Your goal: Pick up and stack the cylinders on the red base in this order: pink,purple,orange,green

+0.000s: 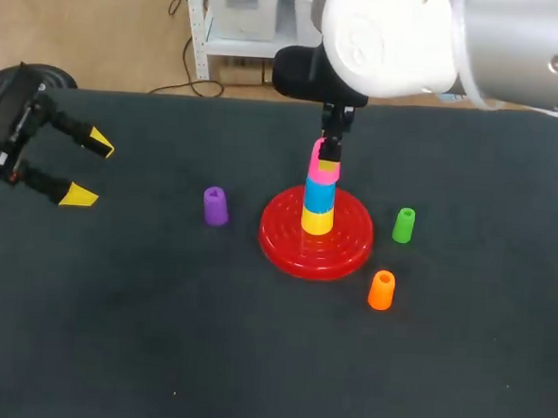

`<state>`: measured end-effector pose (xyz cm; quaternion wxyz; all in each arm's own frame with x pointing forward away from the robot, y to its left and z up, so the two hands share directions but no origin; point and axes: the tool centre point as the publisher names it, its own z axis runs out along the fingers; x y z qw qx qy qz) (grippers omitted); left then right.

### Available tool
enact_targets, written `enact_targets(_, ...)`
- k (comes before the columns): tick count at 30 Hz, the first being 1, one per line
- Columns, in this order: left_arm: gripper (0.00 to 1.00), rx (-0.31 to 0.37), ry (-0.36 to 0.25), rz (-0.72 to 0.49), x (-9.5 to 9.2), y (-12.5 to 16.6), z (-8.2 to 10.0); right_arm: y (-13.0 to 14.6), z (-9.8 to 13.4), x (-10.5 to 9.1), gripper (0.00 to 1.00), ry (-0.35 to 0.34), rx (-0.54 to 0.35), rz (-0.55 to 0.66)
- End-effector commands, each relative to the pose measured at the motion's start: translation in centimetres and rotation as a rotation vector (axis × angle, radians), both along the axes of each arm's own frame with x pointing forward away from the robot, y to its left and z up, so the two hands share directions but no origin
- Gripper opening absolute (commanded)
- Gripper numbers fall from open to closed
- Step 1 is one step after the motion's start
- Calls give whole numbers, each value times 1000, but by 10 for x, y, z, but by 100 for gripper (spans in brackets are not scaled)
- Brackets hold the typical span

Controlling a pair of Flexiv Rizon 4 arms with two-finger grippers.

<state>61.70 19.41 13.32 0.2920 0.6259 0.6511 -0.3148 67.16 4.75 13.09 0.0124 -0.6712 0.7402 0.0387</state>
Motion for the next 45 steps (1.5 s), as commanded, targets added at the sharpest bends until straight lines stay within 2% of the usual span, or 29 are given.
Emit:
enact_targets(1,100,-2,-4,1,-1,1,-1,1,-2,-2,0,2,0,4)
enact_targets(27,100,-2,-4,1,-1,1,-1,6,-8,-15,0,-39,-31,38)
enact_targets(34,100,-2,-4,1,-1,1,-1,2,-12,-13,0,-39,-40,30)
enact_targets(45,100,-2,-4,1,-1,1,-1,6,-2,-1,0,-70,-39,43)
